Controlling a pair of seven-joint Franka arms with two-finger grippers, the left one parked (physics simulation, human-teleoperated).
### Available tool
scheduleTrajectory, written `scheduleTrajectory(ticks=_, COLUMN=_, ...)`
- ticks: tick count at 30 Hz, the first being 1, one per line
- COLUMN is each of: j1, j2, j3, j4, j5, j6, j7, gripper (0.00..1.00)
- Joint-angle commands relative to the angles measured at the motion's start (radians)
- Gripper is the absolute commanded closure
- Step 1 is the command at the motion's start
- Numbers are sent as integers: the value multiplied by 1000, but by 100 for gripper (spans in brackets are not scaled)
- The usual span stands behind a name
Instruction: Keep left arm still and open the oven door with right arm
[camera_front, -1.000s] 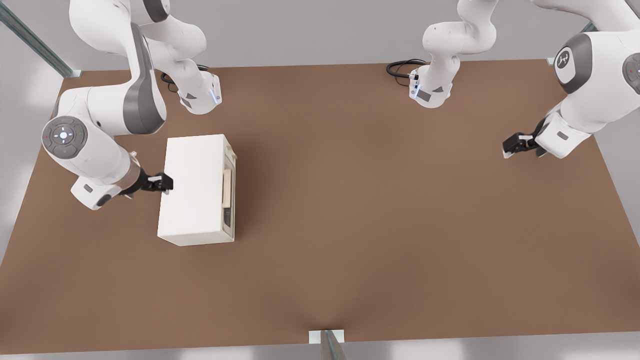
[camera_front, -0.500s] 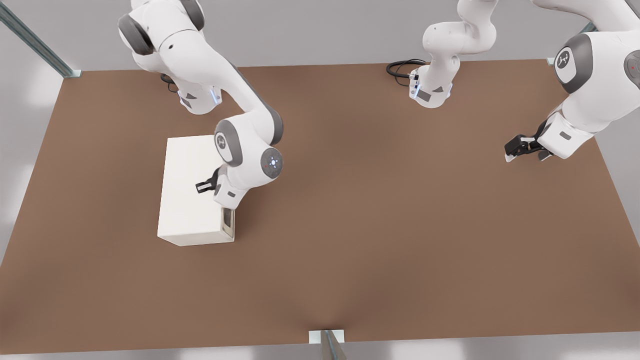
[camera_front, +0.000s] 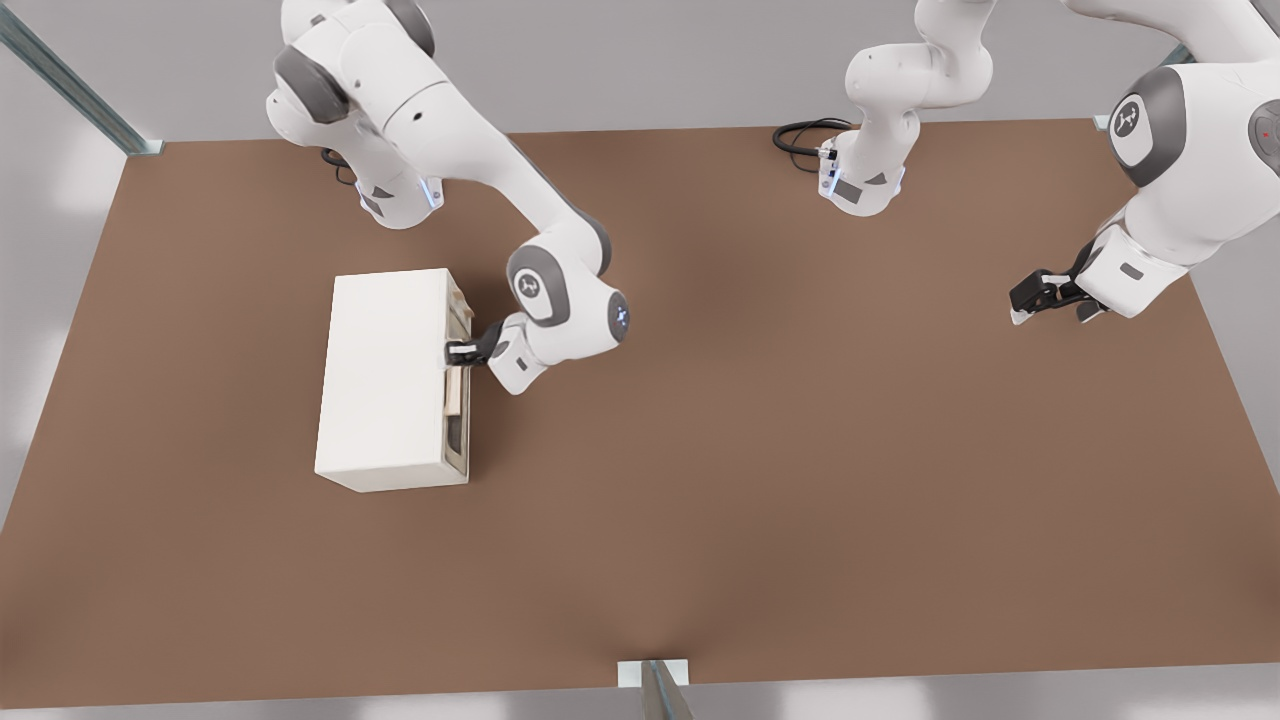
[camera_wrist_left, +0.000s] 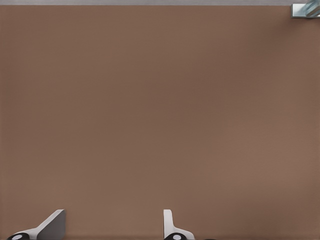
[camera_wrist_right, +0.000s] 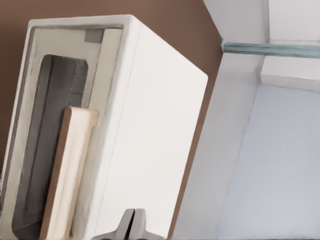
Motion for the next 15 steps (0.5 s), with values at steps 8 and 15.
scheduleTrajectory(ticks=8, j1=9, j2=21, j3=0, j4=-43, j5=-6, j6=88, j7=538, gripper=100)
scheduleTrajectory(ticks=15, j1=7, j2=43, j3=0, j4=-45, j5=-9, j6=117, j7=538, gripper=100)
